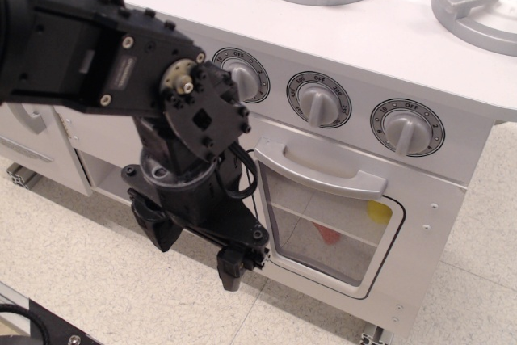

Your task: Open oven

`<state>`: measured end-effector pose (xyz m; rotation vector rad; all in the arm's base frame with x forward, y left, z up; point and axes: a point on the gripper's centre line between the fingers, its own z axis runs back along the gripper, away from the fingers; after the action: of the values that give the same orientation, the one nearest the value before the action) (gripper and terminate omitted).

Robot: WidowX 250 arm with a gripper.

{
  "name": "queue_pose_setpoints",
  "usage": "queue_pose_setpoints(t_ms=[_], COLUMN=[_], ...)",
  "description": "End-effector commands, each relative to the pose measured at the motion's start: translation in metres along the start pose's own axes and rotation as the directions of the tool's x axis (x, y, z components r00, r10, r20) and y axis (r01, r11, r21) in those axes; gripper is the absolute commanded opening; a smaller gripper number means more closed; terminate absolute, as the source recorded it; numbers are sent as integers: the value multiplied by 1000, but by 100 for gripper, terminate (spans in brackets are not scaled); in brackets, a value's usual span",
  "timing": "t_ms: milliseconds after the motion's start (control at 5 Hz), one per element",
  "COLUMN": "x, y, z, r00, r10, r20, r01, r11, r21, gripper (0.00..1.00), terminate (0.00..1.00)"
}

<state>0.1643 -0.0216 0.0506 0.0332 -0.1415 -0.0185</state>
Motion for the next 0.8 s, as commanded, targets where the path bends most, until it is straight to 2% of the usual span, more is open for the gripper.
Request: queue_pose_setpoints(t_ms=[0, 200, 400, 600], x=[0, 6, 19, 36], y=[0, 7, 16, 27], z=[0, -12, -12, -17], r00=[1000, 968, 871, 720], r10=[0, 249, 480, 685], r20=[0, 32, 107, 112], r01=[0, -249, -482, -687], r11=[1000, 968, 876, 726], r21=[0, 4, -6, -22], gripper=[100, 100, 100, 100], terminate=[0, 0, 0, 0])
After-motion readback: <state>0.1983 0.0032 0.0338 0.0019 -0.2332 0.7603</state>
